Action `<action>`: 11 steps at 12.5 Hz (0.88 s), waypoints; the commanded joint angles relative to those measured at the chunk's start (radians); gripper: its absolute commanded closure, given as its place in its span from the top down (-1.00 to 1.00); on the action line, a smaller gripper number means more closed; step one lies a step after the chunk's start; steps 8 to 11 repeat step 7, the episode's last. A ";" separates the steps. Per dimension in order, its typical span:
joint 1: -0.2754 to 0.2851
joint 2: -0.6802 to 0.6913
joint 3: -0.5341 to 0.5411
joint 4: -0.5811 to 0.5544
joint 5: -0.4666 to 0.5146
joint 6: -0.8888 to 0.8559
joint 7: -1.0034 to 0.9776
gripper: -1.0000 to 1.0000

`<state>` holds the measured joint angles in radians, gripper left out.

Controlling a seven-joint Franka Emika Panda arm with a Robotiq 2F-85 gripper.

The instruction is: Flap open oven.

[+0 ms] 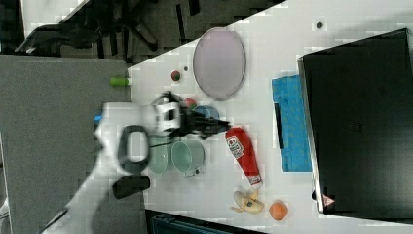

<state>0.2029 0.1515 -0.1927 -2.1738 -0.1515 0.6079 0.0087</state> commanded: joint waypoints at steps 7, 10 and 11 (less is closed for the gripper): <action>-0.007 -0.327 -0.052 0.260 0.076 -0.454 0.098 -0.65; -0.007 -0.327 -0.052 0.260 0.076 -0.454 0.098 -0.65; -0.007 -0.327 -0.052 0.260 0.076 -0.454 0.098 -0.65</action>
